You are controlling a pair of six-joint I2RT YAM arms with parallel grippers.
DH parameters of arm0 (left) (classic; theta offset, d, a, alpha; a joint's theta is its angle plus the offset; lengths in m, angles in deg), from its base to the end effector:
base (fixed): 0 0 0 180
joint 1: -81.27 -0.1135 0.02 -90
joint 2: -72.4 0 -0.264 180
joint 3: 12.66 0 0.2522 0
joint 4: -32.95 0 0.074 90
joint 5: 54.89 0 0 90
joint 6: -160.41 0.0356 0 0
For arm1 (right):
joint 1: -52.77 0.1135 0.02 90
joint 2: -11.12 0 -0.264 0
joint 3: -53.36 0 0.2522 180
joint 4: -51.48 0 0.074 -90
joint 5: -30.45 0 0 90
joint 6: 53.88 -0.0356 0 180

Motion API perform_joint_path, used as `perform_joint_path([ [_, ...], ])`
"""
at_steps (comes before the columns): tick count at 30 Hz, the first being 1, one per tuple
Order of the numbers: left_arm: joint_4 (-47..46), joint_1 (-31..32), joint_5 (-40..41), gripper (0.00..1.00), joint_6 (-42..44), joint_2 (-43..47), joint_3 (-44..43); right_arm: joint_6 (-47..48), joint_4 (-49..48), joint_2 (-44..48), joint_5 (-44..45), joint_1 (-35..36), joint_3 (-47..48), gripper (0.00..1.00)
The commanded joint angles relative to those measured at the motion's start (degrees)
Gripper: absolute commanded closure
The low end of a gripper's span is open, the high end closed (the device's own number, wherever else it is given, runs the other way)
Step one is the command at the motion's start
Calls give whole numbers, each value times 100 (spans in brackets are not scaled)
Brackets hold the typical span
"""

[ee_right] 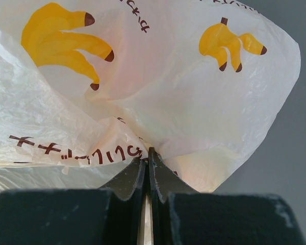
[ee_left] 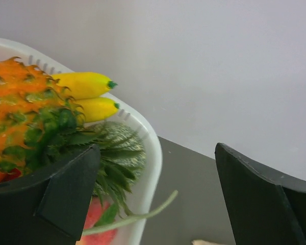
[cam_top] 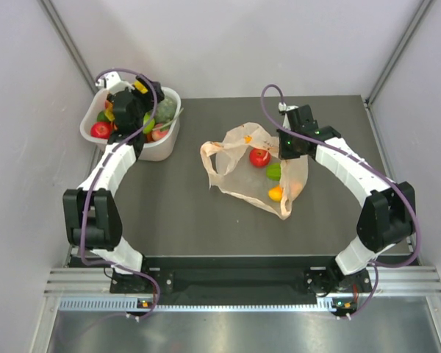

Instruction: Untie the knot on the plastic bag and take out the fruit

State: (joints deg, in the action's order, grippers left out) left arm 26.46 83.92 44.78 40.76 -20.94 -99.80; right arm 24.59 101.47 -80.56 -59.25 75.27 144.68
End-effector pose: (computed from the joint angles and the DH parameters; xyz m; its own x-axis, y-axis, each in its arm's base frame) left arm 0.3951 -0.0123 0.3504 0.0649 -0.4912 -0.8686 -0.1037 0.8624 -0.4954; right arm 0.3233 0.1337 0.2914 -0.7729 -0.1038 -0.6260 -0.2297 0.9654 0.1236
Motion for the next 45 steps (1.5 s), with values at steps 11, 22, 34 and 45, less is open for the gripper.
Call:
perform_joint_path([
  [11,-384,1557,-4091,11,-420,2899,1826,151,270,607,-12,61,14,100],
  [22,205,5068,-3955,28,943,2936,2478,142,815,1205,-135,334,-101,100],
  [34,688,5377,-3658,33,3131,978,1986,195,1246,1389,-179,457,57,100],
  [45,65,4709,-3982,34,3483,-904,1056,274,1299,1460,-442,474,-4,100],
])
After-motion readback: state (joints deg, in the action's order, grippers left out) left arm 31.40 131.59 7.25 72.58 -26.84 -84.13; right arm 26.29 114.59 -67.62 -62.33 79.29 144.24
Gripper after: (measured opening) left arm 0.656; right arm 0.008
